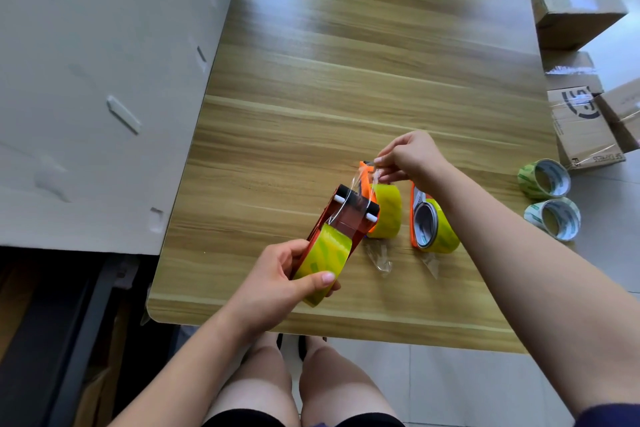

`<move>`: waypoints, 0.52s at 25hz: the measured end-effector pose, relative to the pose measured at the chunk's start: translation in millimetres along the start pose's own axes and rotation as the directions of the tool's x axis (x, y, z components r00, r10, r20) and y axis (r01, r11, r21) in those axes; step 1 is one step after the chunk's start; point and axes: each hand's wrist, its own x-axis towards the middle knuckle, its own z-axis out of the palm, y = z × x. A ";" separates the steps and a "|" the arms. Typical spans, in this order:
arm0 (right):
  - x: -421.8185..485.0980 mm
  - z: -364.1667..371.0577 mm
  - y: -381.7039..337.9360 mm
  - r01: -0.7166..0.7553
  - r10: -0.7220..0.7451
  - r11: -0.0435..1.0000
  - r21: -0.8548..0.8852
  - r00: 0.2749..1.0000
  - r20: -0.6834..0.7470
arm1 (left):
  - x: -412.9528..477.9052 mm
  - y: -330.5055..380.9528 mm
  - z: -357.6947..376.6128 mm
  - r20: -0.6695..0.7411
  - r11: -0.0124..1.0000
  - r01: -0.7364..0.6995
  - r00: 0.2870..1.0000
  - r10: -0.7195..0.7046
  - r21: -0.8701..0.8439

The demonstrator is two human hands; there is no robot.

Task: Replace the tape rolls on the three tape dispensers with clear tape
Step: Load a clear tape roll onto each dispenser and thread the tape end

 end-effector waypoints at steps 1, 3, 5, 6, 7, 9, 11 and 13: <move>0.3 1.6 -2.2 0.005 -0.005 1.000 0.005 1.000 0.011 | -1.4 1.2 0.9 0.003 1.000 0.002 1.000 -0.002 0.002; 1.3 5.9 -6.6 0.016 -0.017 1.000 0.015 0.999 0.039 | -4.6 3.6 1.0 -0.001 1.000 0.006 1.000 -0.006 0.007; 1.9 7.7 -10.9 0.023 -0.024 0.999 0.026 0.998 0.051 | -7.9 7.2 -0.5 -0.018 1.000 -0.002 1.000 0.002 0.002; 1.9 7.0 -12.6 0.024 -0.025 0.999 0.028 0.998 0.056 | -9.2 9.4 -1.3 -0.033 1.000 -0.011 0.999 0.011 -0.013; 1.6 5.0 -14.1 0.023 -0.025 0.999 0.025 0.998 0.061 | -10.2 10.6 -2.1 -0.053 0.999 -0.022 0.998 0.021 -0.035; -0.2 0.5 -15.2 0.021 -0.023 0.999 0.031 0.997 0.072 | -10.9 11.4 -3.4 -0.093 0.997 -0.039 0.995 0.033 -0.062; -2.1 -2.9 -13.9 0.020 -0.023 0.999 0.042 0.997 0.075 | -11.2 11.8 -2.8 -0.100 0.997 -0.042 0.994 0.036 -0.058; 0.0 -6.3 -10.8 0.017 -0.020 0.999 0.043 0.998 0.056 | -13.4 11.6 -2.1 -0.099 0.997 -0.050 0.994 0.045 -0.050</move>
